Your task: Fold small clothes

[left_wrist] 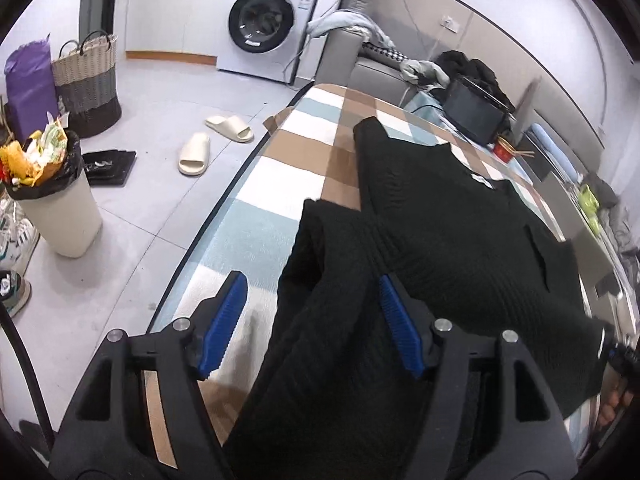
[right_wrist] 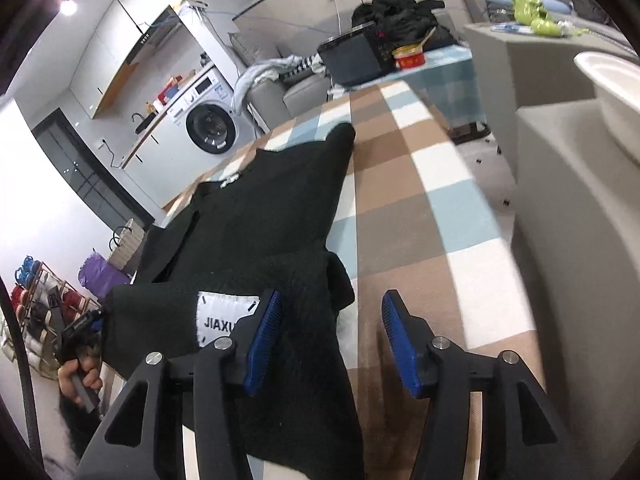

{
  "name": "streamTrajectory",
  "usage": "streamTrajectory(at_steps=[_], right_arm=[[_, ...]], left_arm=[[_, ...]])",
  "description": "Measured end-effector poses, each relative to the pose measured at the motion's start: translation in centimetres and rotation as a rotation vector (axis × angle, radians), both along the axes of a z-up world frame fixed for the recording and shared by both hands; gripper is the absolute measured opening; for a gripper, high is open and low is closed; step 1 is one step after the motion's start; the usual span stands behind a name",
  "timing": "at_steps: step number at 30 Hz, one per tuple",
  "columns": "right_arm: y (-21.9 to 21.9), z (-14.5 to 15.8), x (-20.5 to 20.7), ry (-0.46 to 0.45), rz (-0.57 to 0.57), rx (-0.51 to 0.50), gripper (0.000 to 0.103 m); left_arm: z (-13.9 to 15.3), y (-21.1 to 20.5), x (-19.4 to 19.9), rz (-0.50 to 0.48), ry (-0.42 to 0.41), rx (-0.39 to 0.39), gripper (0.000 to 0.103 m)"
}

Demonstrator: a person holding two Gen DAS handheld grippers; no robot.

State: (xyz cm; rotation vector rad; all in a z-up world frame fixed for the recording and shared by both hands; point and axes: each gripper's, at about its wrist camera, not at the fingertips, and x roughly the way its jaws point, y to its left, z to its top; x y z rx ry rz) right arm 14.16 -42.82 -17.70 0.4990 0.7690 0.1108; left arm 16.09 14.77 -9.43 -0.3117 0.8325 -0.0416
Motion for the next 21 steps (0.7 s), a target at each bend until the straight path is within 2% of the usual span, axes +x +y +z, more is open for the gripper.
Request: streamTrajectory(at_steps=[3,4,5,6,8,9,15,19,21], right_arm=[[0.3,-0.3,1.0,0.003,0.018,0.035,0.052],[0.4,-0.3,1.2,0.0,0.023,0.042,0.047],[0.5,-0.2,1.4,-0.002,0.027,0.041,0.044],[0.7,0.0,1.6,-0.007,0.035,0.028,0.038],[1.2,0.4,1.8,-0.014,0.045,-0.006,0.028],[1.4,0.5,2.1,-0.007,0.048,-0.024,0.026],[2.0,0.2,3.1,0.04,0.058,-0.072,0.023],[2.0,0.1,2.5,0.051,0.064,-0.071,0.023],[1.8,0.2,2.1,0.044,0.049,-0.064,0.027]], left_arm=[[-0.7,-0.2,1.7,-0.013,0.017,-0.082,0.063],[-0.9,-0.4,2.1,-0.022,0.015,-0.101,0.061],[-1.0,-0.6,2.5,-0.033,0.01,-0.119,0.05],[-1.1,-0.9,2.9,-0.046,0.009,-0.125,0.033],[-1.4,-1.6,3.5,-0.08,0.012,-0.119,0.013],[-1.4,-1.8,3.6,-0.09,0.012,-0.115,0.008],[-1.4,-3.1,2.1,-0.132,0.037,-0.052,0.006],[-1.2,-2.8,0.0,-0.13,0.041,-0.053,0.006],[-1.0,-2.6,-0.7,-0.12,0.038,-0.048,0.007]])
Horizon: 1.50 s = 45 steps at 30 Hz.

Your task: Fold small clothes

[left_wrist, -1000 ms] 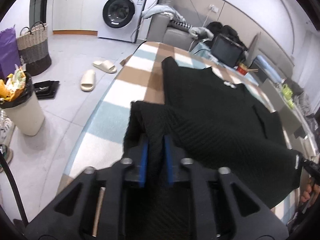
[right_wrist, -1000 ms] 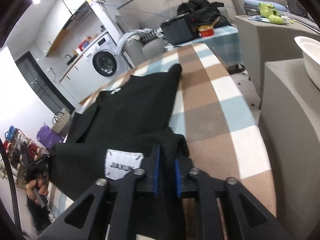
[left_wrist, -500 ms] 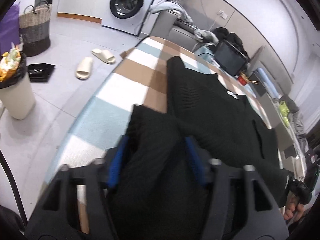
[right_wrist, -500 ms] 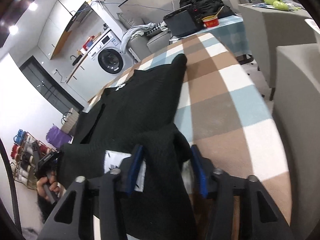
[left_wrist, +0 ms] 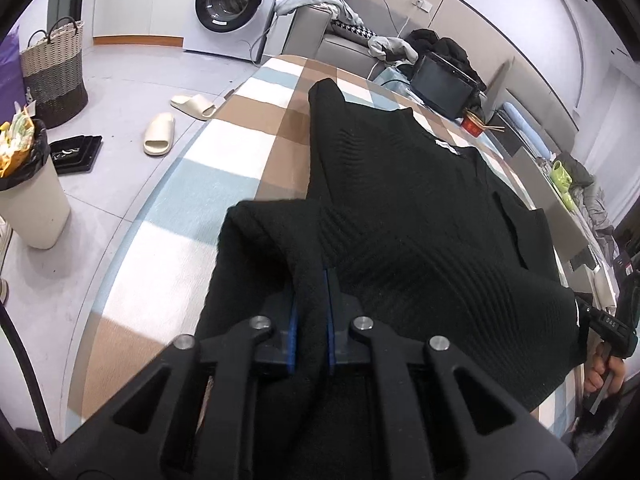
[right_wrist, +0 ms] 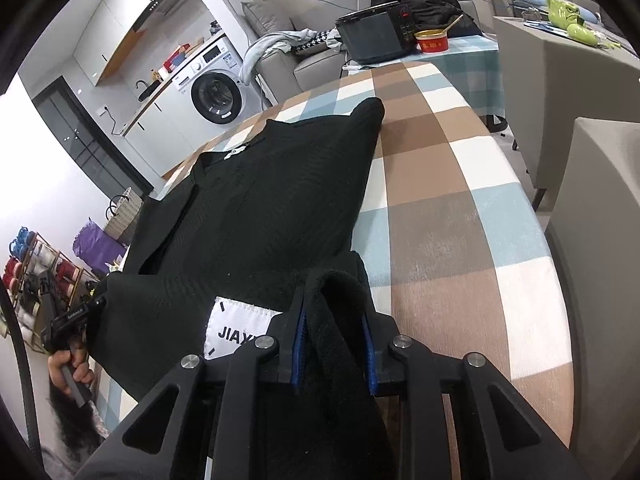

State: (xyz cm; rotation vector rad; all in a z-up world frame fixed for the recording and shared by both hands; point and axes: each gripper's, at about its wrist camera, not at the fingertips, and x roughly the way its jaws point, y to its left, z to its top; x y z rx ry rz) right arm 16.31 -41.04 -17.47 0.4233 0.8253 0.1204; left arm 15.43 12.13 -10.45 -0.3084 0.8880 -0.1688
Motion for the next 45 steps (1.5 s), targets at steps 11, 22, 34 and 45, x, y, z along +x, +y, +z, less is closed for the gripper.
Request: streamTrajectory(at_steps=[11,22,34,45], right_arm=[[-1.2,0.1,-4.7,-0.021,-0.014,0.047,0.04],[0.8,0.4,-5.2,-0.073,0.068,-0.015,0.009],[-0.1,0.4,-5.7,-0.08,0.078,0.081,0.011],[0.2,-0.3,-2.5,-0.059,0.054,0.077,0.021]], left_arm=[[1.4,1.6,-3.7,0.052,-0.017,0.009,0.031],[1.2,1.8,-6.9,0.072,-0.006,0.039,0.04],[0.8,1.9,-6.9,0.078,-0.026,0.034,0.024],[2.9,2.3,-7.6,0.067,-0.098,-0.042,0.005]])
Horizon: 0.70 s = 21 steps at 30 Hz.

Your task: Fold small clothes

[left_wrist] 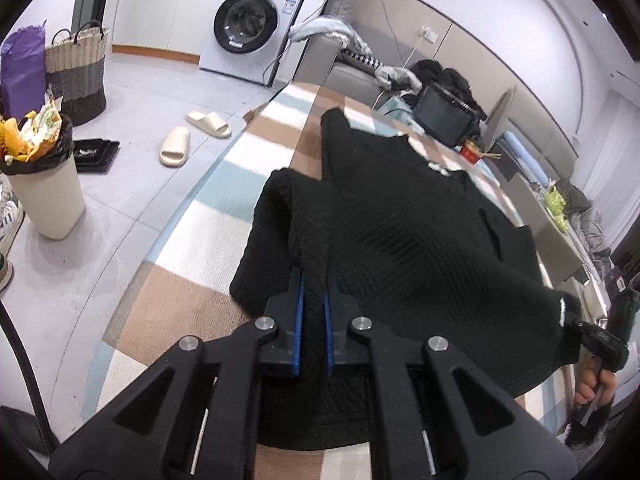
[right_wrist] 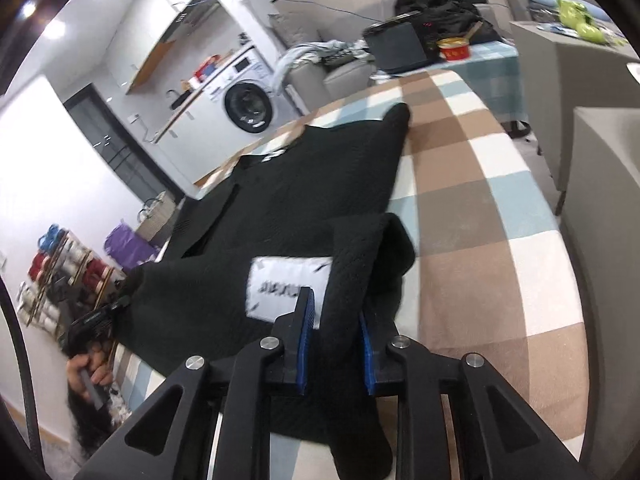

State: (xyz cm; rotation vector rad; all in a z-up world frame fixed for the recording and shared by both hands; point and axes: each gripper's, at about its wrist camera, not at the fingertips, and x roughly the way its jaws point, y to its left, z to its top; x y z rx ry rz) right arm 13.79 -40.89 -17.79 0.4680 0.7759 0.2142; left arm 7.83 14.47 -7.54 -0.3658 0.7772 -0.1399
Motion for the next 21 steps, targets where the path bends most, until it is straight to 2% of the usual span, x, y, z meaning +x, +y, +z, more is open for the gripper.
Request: streamTrajectory(at_steps=[4,9,13,17,21], right_arm=[[-0.4,0.3,-0.5,-0.034,-0.019,0.012,0.009],[-1.3,3.0,-1.3,-0.149,-0.064,0.07,0.008],[-1.6,4.6,-0.3,-0.184,-0.083,0.117,0.008],[-1.9,5.1,1.7,-0.173,-0.14,0.16,0.008],[-2.5,4.1,4.7,-0.088,-0.195,0.154,0.009]], left_arm=[[1.6,0.2,-0.2,0.001,-0.036,-0.022,0.005],[3.4,0.0,0.2,-0.002,-0.079,-0.029,0.005],[4.1,-0.1,1.4,0.002,-0.094,-0.035,0.005],[4.3,0.1,3.6,0.017,-0.095,-0.073,0.005],[3.6,0.3,6.6,0.028,-0.076,-0.116,0.005]])
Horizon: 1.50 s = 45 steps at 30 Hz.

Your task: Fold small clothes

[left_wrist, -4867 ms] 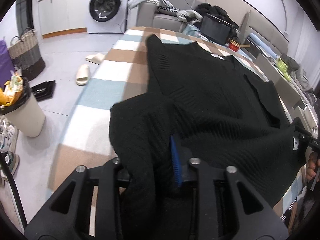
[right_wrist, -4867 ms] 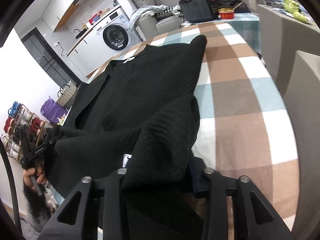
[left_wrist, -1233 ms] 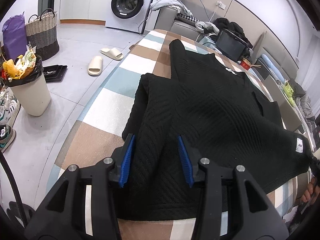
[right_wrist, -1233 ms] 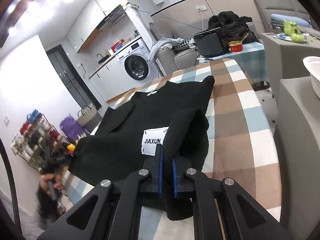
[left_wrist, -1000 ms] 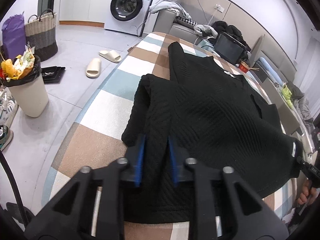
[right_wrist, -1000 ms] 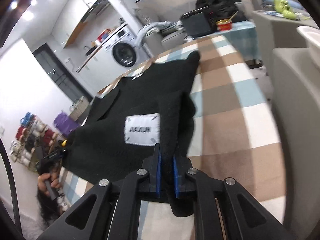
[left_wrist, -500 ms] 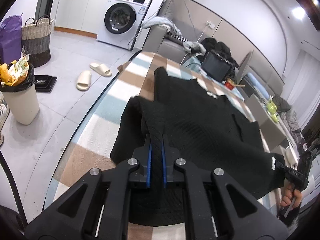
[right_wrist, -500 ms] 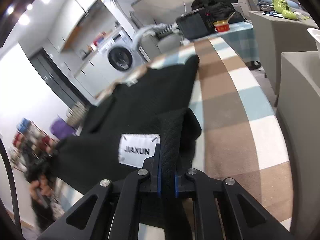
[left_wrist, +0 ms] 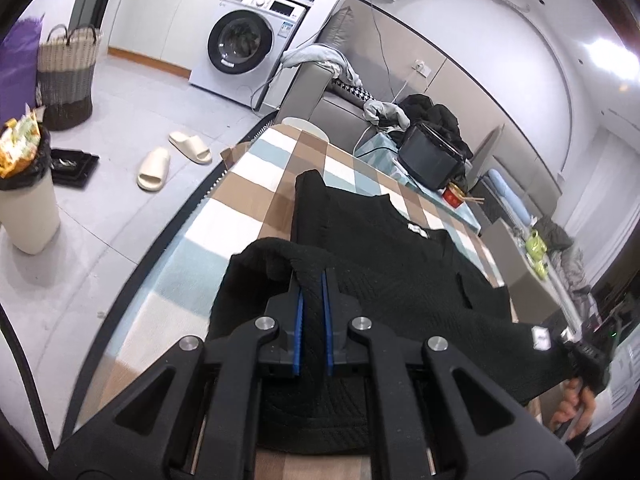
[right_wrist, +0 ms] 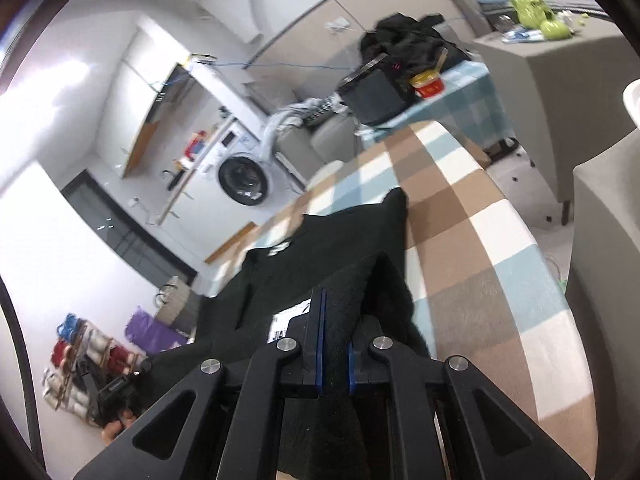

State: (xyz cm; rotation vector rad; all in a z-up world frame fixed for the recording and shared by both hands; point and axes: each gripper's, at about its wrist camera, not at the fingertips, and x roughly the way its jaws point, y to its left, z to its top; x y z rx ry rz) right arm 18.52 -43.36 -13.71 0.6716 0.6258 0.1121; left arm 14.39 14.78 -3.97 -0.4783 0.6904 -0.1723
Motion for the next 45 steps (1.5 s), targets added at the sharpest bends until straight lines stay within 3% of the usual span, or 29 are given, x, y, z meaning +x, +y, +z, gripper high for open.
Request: streamTrajectory(at_steps=[5,7,9,10,16,20,29,35,40,45], right_arm=[[-0.6,-2.3,1.1,0.121,0.047,0.051,0.032],[-0.7,-2.6,0.0,0.125,0.059,0.05,0.039],[-0.7,-2.8,-1.5,0.129,0.073,0.033,0.04],[-0.6,-2.8,-2.1,0.129,0.082,0.027,0.04],[0.7,-3.2,-4.5,0.13,0.12,-0.049,0.039],[1.2,-3.3,-4.8,0.115,0.125,-0.06,0.032],[1.7,-2.6,-5.8,0.092,0.149,-0.073,0.032],[1.5,-3.2,-5.9,0.11,0.149,-0.068,0.032],[1.8,-2.9,-5.8,0.098,0.164,-0.074,0.032],[1.7,-3.5,-5.3,0.117,0.163,-0.071,0.032]], left_arm=[[-2.3,-0.8,2.8,-0.007,0.1,0.033,0.007],[-3.0,-0.9,2.9,-0.005,0.126,0.056,0.017],[-3.5,-0.5,2.3,0.01,0.142,0.065,0.035],[-3.7,-0.3,1.9,0.006,0.14,0.061,0.036],[-4.5,0.0,-0.1,-0.005,0.16,0.084,0.037],[-4.7,-0.1,-1.4,-0.007,0.153,0.085,0.037],[-5.6,-1.3,-1.7,-0.037,0.188,0.171,0.038],[-5.6,-1.5,-1.6,-0.031,0.184,0.179,0.038],[-4.4,-1.8,-2.6,-0.088,0.136,0.14,0.038],[-3.5,-1.8,-3.3,-0.038,0.093,0.205,0.04]])
